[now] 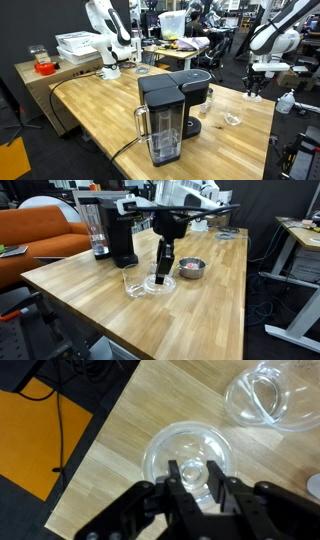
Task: Uncover the glass jar and put a coffee pod inside
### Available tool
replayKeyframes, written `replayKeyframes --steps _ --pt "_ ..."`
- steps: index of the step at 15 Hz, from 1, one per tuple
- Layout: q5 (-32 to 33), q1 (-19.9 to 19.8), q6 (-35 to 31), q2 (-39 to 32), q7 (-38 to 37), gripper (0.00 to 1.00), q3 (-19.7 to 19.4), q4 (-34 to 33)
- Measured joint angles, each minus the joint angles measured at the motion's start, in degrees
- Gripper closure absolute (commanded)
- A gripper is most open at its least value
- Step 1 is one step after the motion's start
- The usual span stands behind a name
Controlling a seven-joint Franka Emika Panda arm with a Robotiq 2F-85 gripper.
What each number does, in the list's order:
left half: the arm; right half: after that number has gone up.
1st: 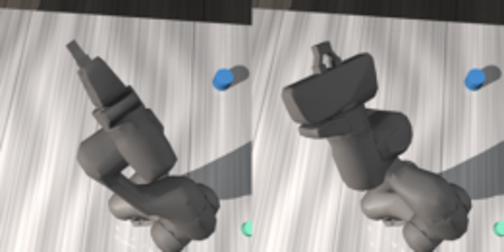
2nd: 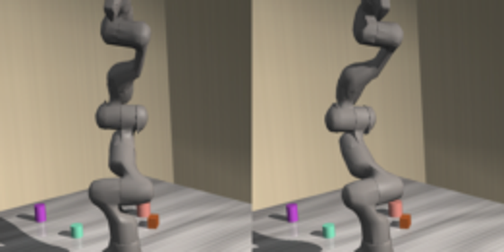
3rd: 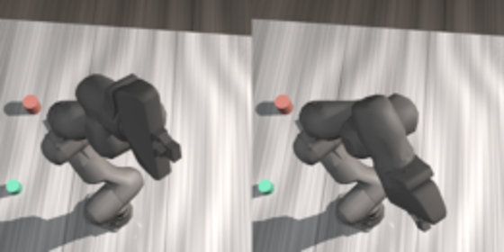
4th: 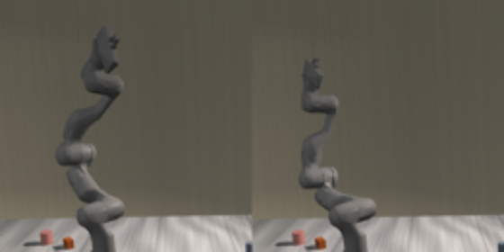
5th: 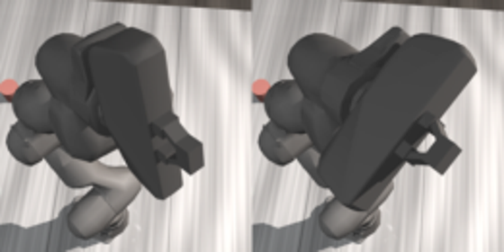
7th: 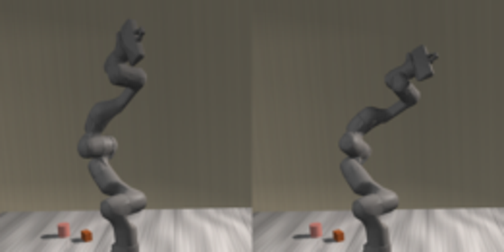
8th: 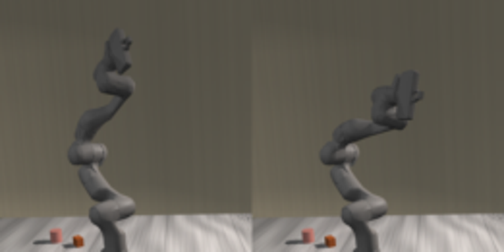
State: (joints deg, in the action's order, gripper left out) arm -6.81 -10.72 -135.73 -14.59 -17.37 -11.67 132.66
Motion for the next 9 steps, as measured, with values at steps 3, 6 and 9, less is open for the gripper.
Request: replayKeyframes --steps 3,6,9 --pt "-1.01 0.00 0.15 -2.96 0.02 0.68 0.06 -2.18" --pt "-1.04 0.00 0.46 -3.03 0.02 0.92 0.06 -2.51" --pt "-1.03 0.03 0.48 -3.04 0.02 0.92 0.06 -2.50"
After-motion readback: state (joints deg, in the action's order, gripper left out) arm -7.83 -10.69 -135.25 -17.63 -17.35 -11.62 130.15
